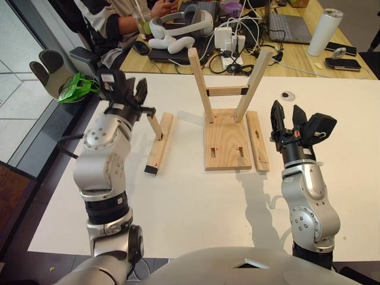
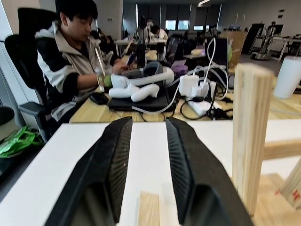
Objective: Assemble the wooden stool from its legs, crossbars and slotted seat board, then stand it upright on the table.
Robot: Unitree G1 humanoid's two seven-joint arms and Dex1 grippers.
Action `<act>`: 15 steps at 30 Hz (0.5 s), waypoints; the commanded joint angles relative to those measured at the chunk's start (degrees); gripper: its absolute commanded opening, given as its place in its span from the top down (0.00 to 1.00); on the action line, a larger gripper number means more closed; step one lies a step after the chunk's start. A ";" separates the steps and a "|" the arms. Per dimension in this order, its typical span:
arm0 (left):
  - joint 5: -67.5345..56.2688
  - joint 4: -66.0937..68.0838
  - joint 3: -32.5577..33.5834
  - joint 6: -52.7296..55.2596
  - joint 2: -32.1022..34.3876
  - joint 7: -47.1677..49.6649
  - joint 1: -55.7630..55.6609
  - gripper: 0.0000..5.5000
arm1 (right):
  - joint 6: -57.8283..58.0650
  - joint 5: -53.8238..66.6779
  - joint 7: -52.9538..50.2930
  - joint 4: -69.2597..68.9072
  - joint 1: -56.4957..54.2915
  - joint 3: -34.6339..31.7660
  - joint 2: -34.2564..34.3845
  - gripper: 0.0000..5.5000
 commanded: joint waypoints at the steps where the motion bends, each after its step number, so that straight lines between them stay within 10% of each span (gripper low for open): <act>1: 0.52 -0.10 -0.35 0.37 0.88 1.82 -7.15 0.76 | 0.15 -0.47 0.42 0.36 -0.83 0.34 0.44 0.46; 15: 11.63 30.27 -9.98 -10.31 -2.97 6.91 0.81 0.76 | 0.34 -1.25 2.09 0.96 -0.87 1.11 0.13 0.46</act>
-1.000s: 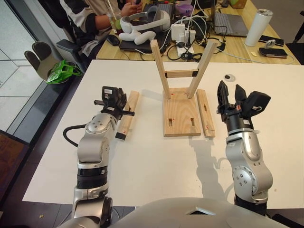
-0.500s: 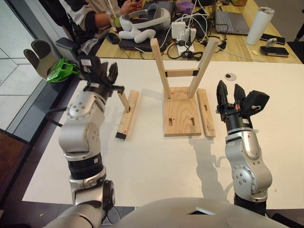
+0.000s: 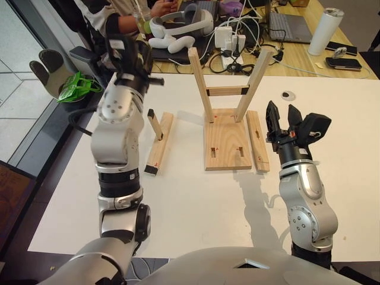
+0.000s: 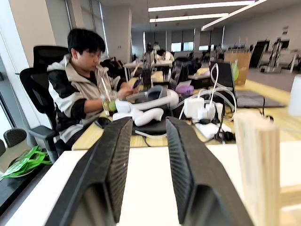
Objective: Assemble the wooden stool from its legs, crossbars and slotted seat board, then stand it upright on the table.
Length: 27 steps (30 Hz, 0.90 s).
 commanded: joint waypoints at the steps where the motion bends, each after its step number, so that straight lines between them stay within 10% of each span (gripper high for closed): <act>1: 2.46 10.49 0.06 -2.23 -0.76 1.85 3.67 0.76 | 0.58 -0.14 0.38 0.44 -0.78 -0.12 0.16 0.46; 13: -2.62 -3.22 5.21 -7.00 -2.34 2.78 -6.59 0.76 | 1.38 -0.08 0.56 0.12 -0.50 -0.29 0.27 0.46; 27: -13.05 -29.45 -0.90 29.10 1.96 -2.04 15.28 0.76 | 1.31 -0.43 0.33 -0.60 0.50 -0.41 0.24 0.46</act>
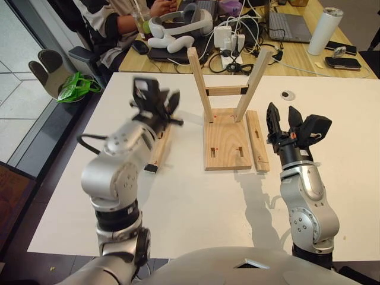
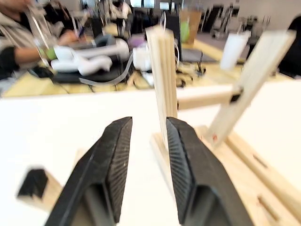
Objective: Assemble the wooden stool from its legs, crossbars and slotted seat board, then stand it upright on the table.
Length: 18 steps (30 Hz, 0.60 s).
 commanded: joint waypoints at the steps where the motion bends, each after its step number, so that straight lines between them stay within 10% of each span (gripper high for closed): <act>1: 3.94 5.25 0.50 -1.09 2.03 1.65 0.66 0.76 | 0.77 -0.34 0.02 0.33 -0.64 0.05 0.18 0.46; 18: 8.93 13.49 4.01 -4.49 10.62 -4.13 2.11 0.64 | 1.54 -0.18 0.78 0.61 -0.70 -0.69 -0.55 0.46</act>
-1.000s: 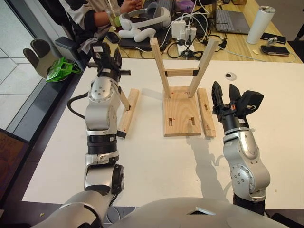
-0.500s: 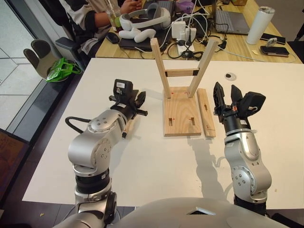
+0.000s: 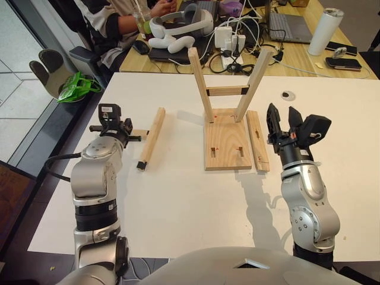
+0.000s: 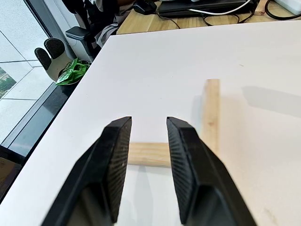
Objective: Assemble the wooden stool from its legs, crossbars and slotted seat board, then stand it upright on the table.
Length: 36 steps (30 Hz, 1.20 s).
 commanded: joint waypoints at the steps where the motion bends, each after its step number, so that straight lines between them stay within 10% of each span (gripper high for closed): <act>1: -2.88 -4.27 -5.29 6.87 3.28 -6.51 2.28 0.64 | 0.97 -0.25 0.08 0.01 -0.35 0.03 -0.03 0.46; 8: -2.08 -0.13 -10.74 8.46 13.52 -15.11 5.73 0.64 | 1.18 -0.34 -0.04 0.05 -0.50 0.08 0.09 0.46; 23: -0.19 4.48 -7.30 2.56 14.17 -15.35 5.24 0.64 | 2.52 0.18 0.51 0.08 -1.55 -1.14 -0.63 0.46; 36: -0.82 9.79 -6.09 1.11 13.83 -17.73 5.90 0.34 | 3.68 0.59 1.12 0.10 -2.07 -1.90 -0.81 0.46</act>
